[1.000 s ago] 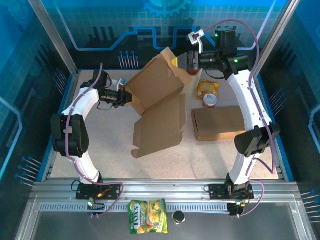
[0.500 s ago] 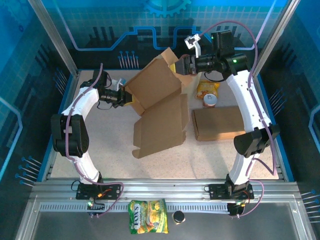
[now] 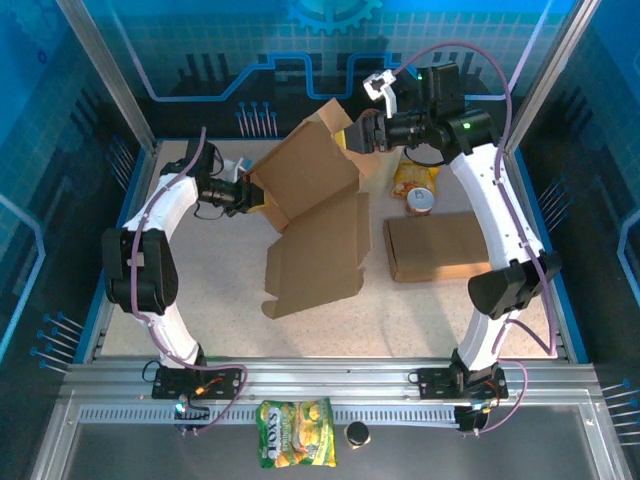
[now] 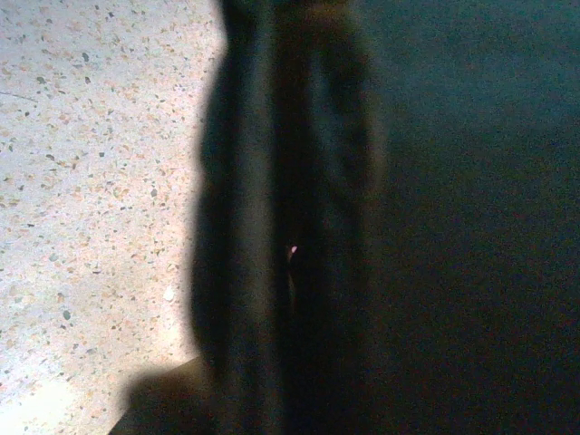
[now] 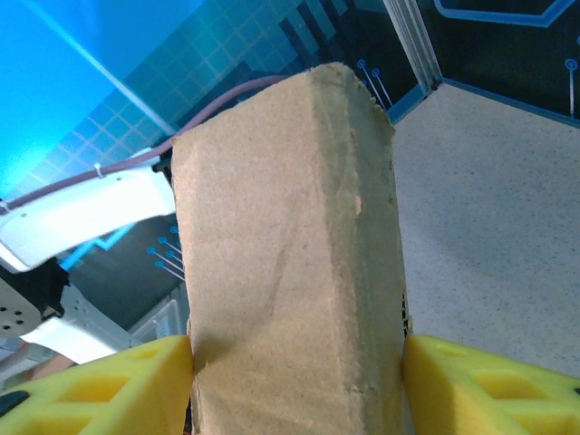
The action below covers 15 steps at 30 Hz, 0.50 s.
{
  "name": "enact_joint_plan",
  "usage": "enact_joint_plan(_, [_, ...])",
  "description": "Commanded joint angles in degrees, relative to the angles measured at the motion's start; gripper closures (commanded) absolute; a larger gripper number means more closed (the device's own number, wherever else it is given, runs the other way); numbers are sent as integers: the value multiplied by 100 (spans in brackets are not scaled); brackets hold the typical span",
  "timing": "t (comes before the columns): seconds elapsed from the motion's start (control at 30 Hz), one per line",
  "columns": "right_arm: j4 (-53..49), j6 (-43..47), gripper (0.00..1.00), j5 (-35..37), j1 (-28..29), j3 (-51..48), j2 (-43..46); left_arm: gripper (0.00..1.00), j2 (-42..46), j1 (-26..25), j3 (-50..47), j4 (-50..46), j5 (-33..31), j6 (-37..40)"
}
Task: Fold the paper box
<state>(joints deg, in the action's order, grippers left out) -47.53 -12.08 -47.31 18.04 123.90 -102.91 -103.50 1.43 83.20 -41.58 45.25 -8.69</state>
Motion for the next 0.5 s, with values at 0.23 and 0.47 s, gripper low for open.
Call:
enact_joint_plan(0.23, [1134,-857,35,-855,-201,-725,456,100,-68,-11,188,-84,94,-126])
enact_joint_plan(0.47, [1798,-1223,35,-859,-370,-1372,758,100,-70,-12,189,-97,99,-126])
